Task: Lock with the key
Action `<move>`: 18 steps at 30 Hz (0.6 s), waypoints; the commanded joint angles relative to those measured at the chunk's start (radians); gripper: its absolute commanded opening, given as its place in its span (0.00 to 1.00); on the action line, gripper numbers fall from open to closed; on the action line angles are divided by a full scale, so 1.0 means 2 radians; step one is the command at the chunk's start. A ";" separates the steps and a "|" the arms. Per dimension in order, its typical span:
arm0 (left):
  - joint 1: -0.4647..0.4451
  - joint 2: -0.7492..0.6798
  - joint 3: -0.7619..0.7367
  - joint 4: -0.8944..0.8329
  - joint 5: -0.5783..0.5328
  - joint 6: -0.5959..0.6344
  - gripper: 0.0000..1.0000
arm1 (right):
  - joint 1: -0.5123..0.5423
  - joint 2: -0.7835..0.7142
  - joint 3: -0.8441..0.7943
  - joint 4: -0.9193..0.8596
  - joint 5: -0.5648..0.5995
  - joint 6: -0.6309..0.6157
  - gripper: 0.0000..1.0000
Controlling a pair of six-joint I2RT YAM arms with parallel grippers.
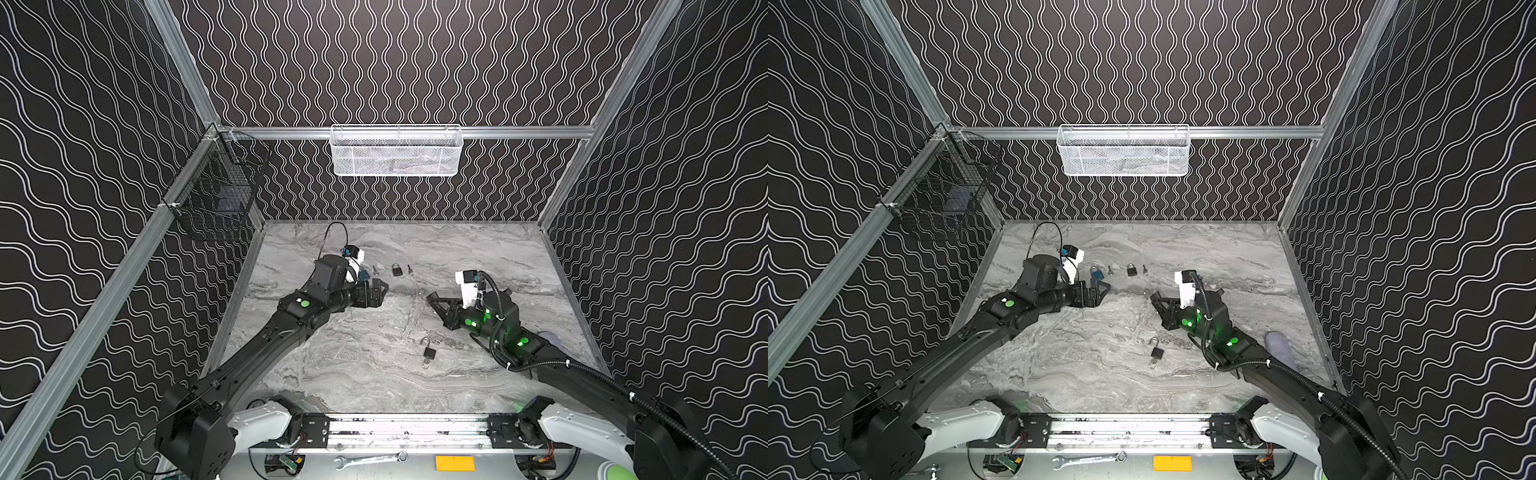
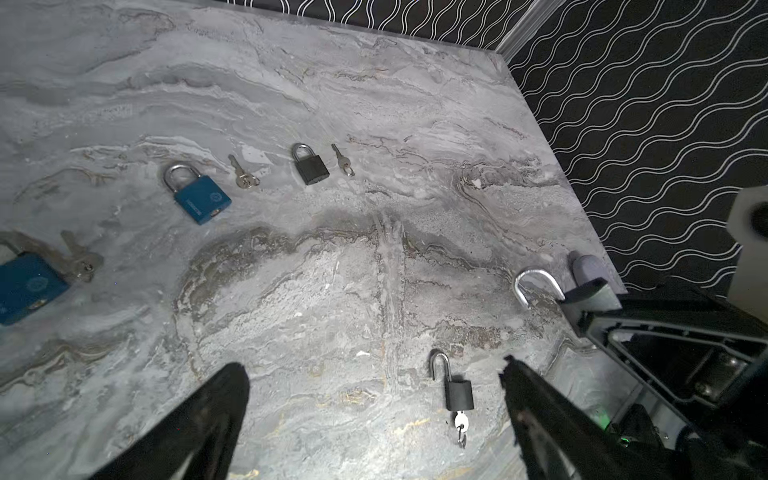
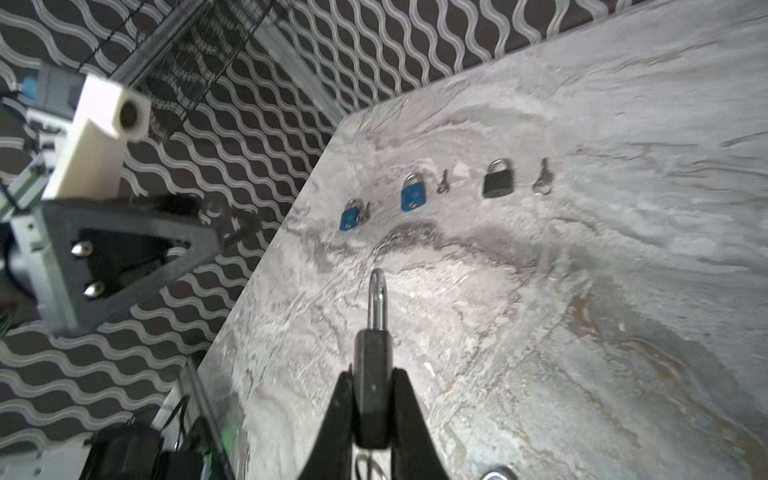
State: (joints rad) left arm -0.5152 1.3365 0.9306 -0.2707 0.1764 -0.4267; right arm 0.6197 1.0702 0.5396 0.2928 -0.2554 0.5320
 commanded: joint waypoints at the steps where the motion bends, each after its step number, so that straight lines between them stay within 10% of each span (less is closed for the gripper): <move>1: 0.000 -0.004 -0.025 0.063 0.018 -0.005 0.98 | -0.001 0.015 0.017 -0.004 -0.069 -0.018 0.00; 18: -0.020 0.007 -0.084 0.154 0.115 -0.095 0.98 | 0.005 0.112 0.056 0.046 -0.181 0.010 0.00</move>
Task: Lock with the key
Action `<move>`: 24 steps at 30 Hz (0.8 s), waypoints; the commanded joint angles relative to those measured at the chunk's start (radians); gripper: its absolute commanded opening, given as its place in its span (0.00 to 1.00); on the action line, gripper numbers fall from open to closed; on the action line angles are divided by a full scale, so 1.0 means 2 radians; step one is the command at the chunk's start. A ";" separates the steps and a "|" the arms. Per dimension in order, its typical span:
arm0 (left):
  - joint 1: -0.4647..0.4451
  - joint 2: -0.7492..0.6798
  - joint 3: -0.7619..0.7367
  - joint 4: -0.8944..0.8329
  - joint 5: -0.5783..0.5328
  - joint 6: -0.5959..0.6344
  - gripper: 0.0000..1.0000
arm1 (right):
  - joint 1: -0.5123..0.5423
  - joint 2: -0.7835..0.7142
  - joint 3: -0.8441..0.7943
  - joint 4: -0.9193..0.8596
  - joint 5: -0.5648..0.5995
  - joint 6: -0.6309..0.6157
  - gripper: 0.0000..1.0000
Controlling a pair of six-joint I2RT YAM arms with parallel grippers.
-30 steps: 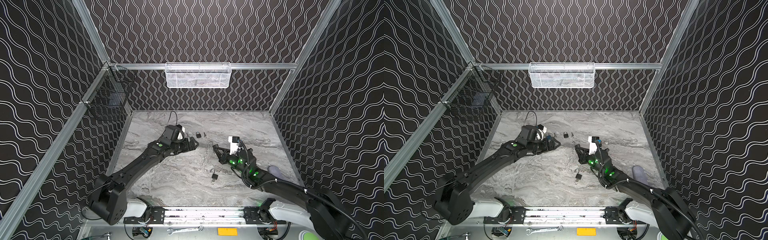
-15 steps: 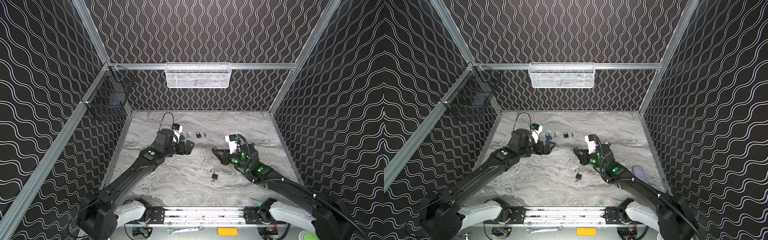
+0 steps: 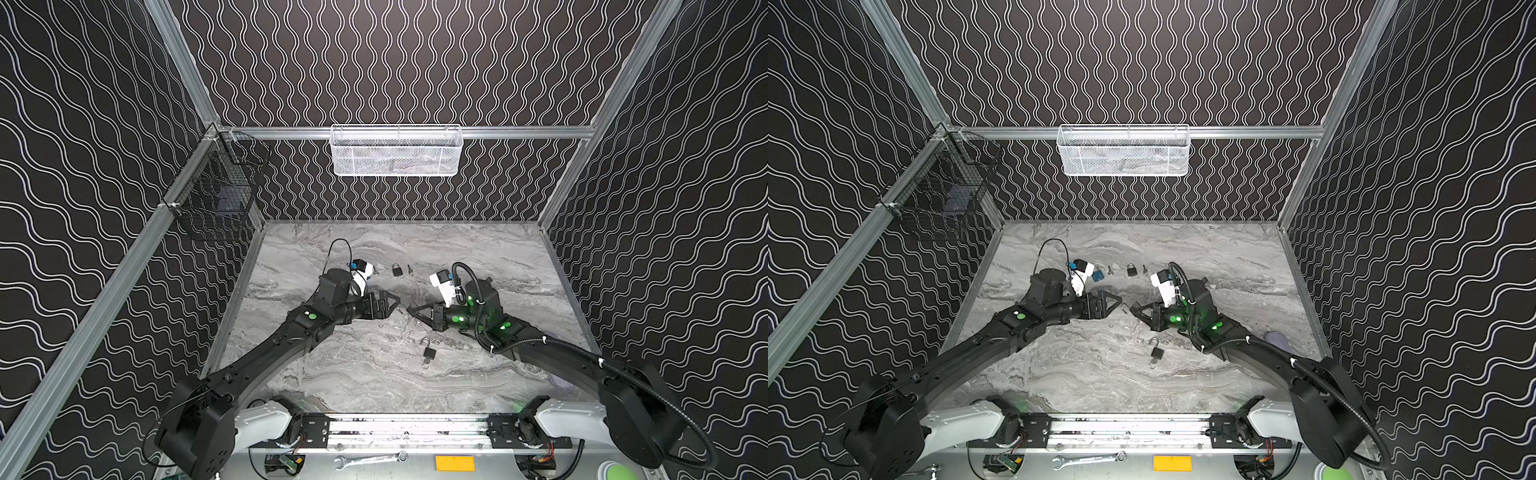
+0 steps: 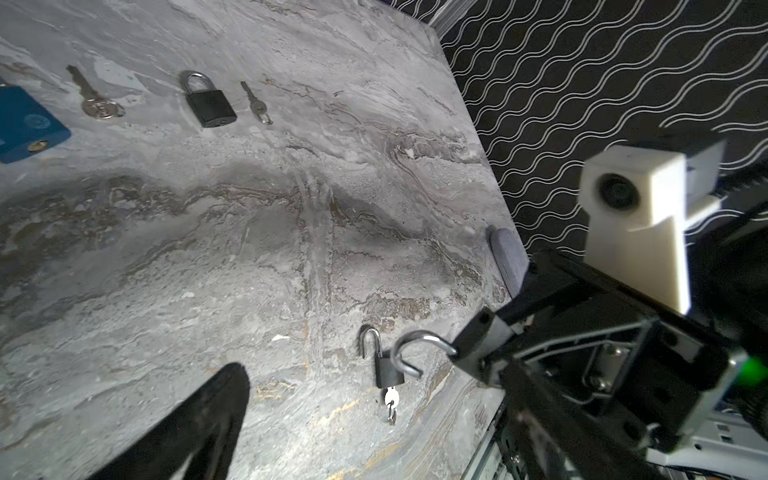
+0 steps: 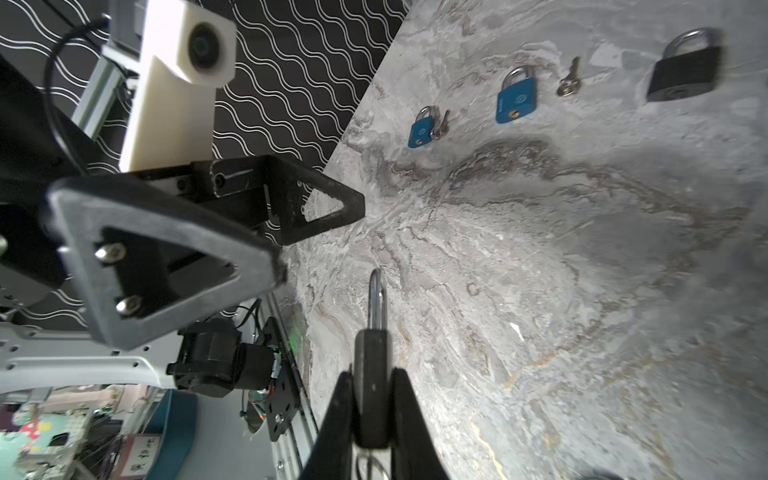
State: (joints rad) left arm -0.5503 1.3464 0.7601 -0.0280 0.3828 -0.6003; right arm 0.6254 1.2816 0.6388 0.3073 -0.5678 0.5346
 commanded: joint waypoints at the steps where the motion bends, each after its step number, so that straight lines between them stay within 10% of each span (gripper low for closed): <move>1: -0.004 0.005 0.003 0.034 0.012 -0.010 0.98 | 0.002 0.009 0.007 0.044 -0.027 0.011 0.00; 24: -0.012 0.061 0.020 0.095 0.123 -0.124 0.92 | 0.008 0.056 0.043 0.013 0.009 -0.032 0.00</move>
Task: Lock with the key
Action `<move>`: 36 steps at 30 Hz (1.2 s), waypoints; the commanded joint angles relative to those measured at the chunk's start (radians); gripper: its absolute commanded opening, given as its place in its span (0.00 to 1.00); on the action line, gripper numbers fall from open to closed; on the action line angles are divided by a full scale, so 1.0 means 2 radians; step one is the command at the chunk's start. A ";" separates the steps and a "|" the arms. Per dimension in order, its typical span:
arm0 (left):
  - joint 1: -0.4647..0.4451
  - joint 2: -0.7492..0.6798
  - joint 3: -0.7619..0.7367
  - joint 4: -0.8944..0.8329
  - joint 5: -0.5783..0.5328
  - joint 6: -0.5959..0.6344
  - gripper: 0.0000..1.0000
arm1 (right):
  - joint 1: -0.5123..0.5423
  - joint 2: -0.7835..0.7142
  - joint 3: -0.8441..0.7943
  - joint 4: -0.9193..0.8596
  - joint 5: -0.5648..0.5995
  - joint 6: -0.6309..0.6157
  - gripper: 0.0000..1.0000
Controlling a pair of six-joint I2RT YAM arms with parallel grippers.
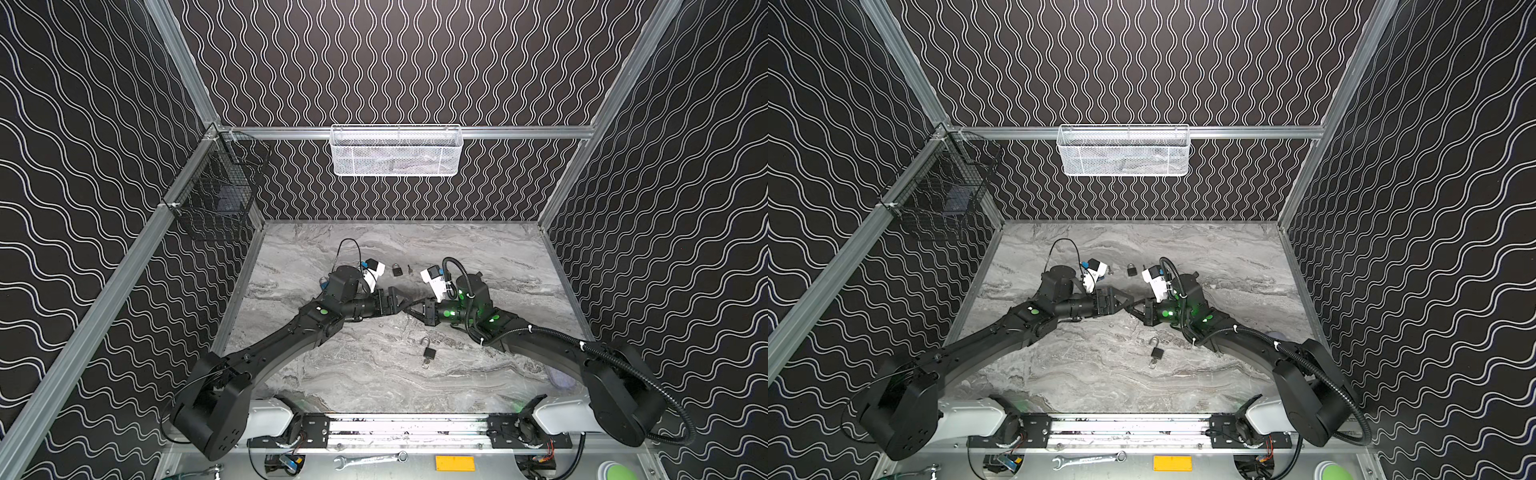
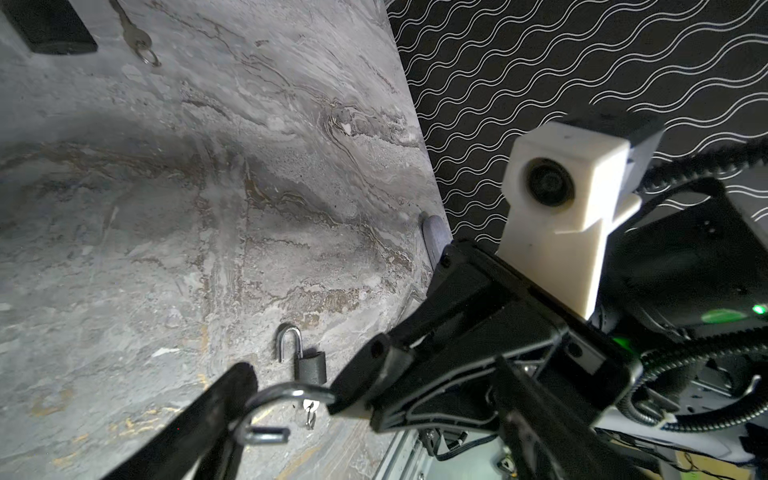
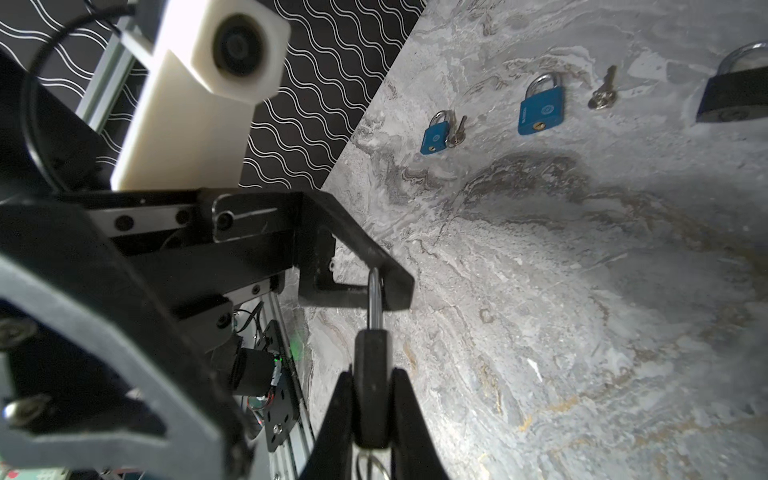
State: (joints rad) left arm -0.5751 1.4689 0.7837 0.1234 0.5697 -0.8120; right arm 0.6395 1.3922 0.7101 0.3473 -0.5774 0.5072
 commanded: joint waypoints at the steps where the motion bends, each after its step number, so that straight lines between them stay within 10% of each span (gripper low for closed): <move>1: 0.001 -0.002 0.013 0.003 0.025 -0.016 0.92 | 0.001 0.002 0.008 -0.011 0.017 -0.021 0.00; 36: 0.033 -0.010 0.028 -0.011 0.052 -0.005 0.90 | 0.006 0.001 -0.007 -0.015 0.015 -0.023 0.00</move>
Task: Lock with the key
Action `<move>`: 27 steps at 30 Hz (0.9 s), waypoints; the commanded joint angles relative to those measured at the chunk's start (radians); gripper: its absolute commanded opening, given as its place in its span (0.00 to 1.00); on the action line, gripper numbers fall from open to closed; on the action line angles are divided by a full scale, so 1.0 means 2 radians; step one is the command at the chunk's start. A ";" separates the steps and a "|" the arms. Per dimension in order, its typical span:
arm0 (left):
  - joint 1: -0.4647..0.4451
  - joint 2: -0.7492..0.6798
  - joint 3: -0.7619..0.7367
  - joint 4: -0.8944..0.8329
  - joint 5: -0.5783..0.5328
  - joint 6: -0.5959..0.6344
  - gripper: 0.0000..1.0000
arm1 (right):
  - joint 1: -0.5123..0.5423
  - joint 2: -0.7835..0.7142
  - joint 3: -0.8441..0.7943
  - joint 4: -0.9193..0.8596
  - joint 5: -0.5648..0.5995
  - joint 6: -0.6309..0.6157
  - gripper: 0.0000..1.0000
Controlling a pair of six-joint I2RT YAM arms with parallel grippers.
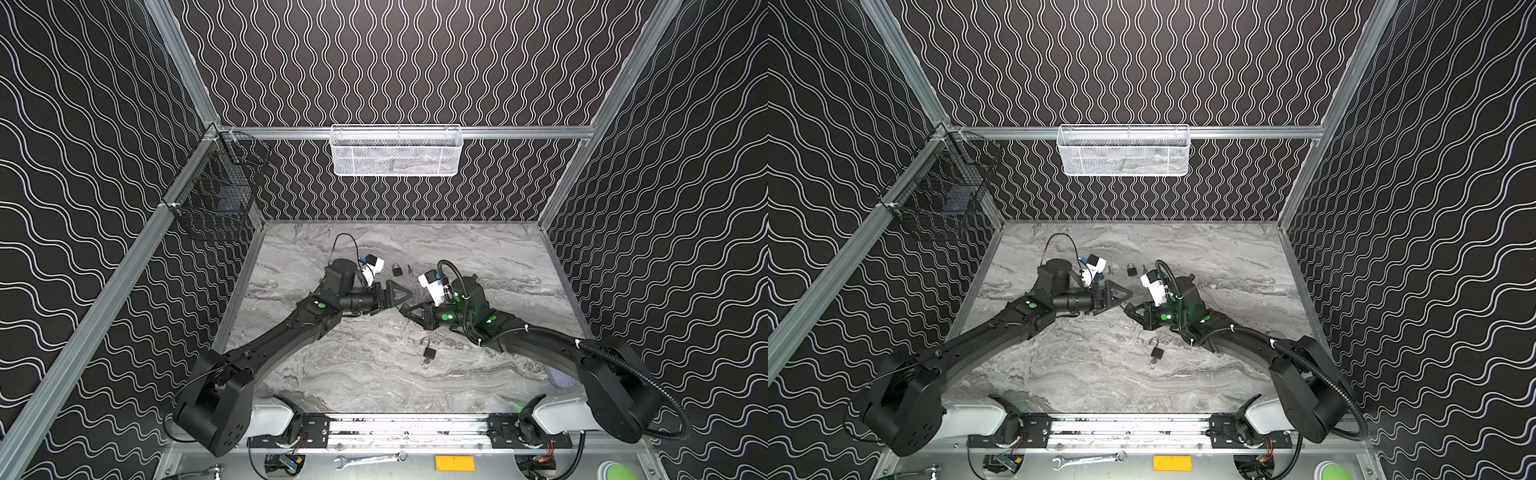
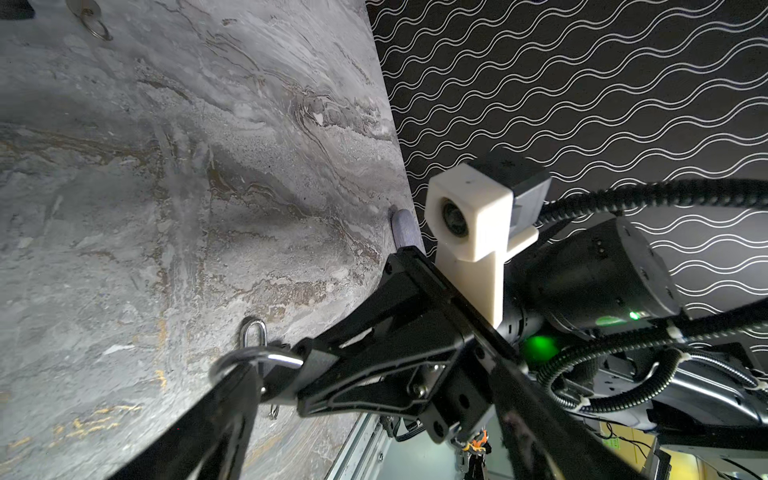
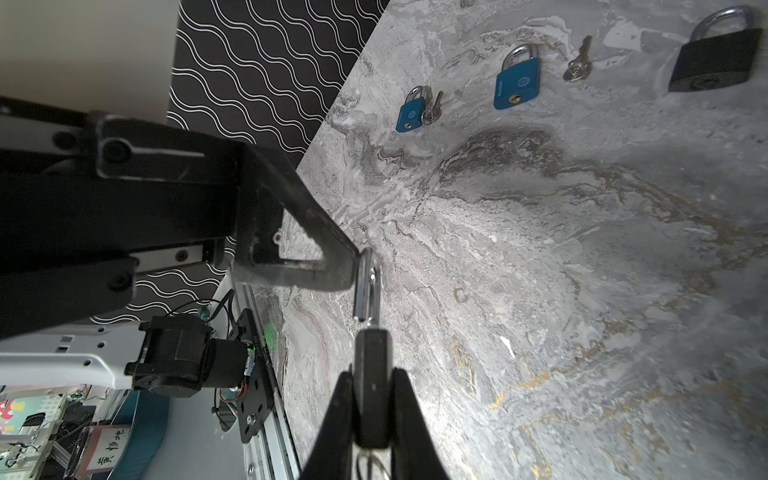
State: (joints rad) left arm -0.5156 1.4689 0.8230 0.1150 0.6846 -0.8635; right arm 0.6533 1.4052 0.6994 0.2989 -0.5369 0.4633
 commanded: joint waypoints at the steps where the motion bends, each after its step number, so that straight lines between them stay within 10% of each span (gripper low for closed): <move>1: 0.005 -0.016 0.017 -0.039 -0.014 0.040 0.90 | -0.001 -0.006 -0.002 0.005 -0.005 -0.002 0.00; 15: 0.039 -0.018 -0.011 -0.066 -0.006 0.149 0.74 | -0.014 -0.034 -0.009 -0.012 -0.036 0.001 0.00; 27: 0.038 0.024 -0.058 0.090 0.053 0.074 0.53 | -0.020 -0.022 -0.015 0.026 -0.075 0.024 0.00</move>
State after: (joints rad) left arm -0.4389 1.5127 0.7139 0.1669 0.7525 -0.6823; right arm 0.6170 1.3582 0.6724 0.2783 -0.6521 0.4900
